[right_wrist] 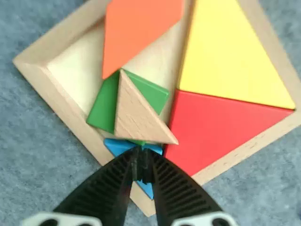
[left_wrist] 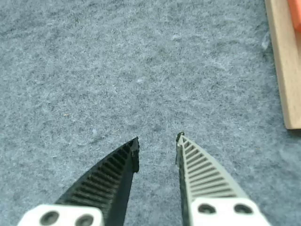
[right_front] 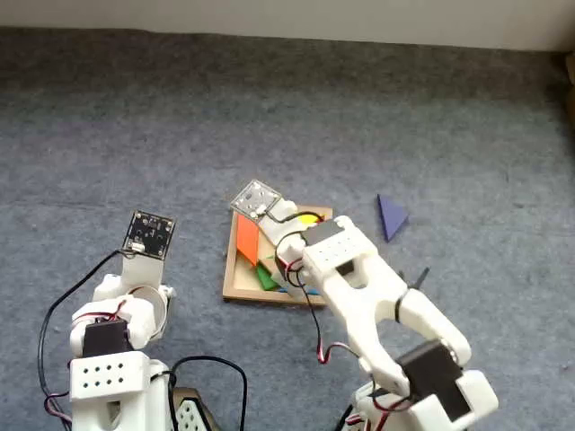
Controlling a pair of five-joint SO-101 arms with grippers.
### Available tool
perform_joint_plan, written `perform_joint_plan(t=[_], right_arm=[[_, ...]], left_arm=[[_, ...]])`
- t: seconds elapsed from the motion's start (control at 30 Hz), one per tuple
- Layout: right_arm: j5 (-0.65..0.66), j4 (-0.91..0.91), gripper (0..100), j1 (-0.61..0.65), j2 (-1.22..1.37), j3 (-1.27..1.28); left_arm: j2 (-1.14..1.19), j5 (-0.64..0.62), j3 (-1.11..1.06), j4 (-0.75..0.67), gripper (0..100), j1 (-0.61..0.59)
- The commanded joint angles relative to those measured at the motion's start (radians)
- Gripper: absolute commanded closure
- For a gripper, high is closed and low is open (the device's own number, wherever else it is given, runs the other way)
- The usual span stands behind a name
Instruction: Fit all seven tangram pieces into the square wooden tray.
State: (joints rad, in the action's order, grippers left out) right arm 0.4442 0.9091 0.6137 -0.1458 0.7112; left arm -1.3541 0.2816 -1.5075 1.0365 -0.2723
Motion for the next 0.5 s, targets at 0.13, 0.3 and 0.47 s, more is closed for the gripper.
perform_joint_plan(t=[0.13, 0.3, 0.47], right_arm=[[-0.014, -0.012, 98.4, -0.056, 0.070, -0.150], [-0.012, -0.012, 98.4, -0.065, 0.076, -0.189], [-0.009, -0.015, 98.4, -0.061, 0.076, -0.191]], left_arm=[[-0.013, -0.003, 0.007, -0.017, 85, -0.012], [-0.013, -0.003, 0.007, -0.017, 85, -0.012], [-0.013, -0.003, 0.007, -0.017, 85, -0.012]])
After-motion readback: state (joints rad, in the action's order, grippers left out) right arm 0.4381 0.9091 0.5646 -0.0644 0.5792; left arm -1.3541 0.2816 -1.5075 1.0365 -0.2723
